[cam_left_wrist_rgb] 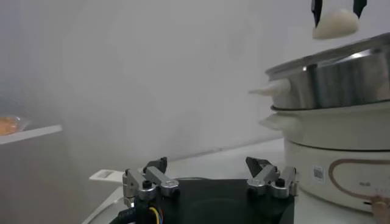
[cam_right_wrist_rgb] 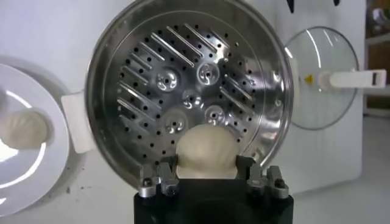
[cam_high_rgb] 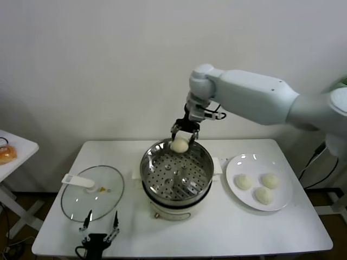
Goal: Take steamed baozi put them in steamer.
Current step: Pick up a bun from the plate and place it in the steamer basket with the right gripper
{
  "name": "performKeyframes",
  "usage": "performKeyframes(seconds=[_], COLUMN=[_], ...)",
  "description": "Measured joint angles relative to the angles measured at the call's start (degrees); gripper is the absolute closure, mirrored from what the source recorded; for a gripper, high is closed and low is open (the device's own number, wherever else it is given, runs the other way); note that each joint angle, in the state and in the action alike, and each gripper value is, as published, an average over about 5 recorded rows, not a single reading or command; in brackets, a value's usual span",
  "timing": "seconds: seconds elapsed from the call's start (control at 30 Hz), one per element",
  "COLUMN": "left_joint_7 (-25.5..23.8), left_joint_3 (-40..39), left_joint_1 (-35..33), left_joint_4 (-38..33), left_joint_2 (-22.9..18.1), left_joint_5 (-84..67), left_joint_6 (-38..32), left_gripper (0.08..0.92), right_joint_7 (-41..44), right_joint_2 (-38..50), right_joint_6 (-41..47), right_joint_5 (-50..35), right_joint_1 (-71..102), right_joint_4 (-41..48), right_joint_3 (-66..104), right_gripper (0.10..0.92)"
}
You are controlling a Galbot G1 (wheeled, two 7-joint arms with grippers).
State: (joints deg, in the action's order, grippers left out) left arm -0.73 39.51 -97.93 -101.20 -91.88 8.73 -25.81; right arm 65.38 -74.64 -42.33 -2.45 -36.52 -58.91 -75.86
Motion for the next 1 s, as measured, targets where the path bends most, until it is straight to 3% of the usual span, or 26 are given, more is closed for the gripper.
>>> performKeyframes(seconds=[0.53, 1.0], left_joint_7=[0.3, 0.4], left_joint_3=[0.2, 0.3], left_joint_1=[0.6, 0.8], left_joint_4=[1.1, 1.3], left_joint_2=[-0.1, 0.2], left_joint_5=[0.0, 0.0], left_joint_6=[-0.3, -0.4], left_gripper=[0.177, 0.177], right_joint_7=[0.7, 1.4], right_joint_2=[-7.0, -10.4], right_joint_6=[-4.9, -4.9], right_joint_5=[5.7, 8.4], right_joint_1=[6.6, 9.5], right_joint_4=[11.5, 15.8], right_joint_3=[2.3, 4.2], right_gripper=[0.38, 0.38])
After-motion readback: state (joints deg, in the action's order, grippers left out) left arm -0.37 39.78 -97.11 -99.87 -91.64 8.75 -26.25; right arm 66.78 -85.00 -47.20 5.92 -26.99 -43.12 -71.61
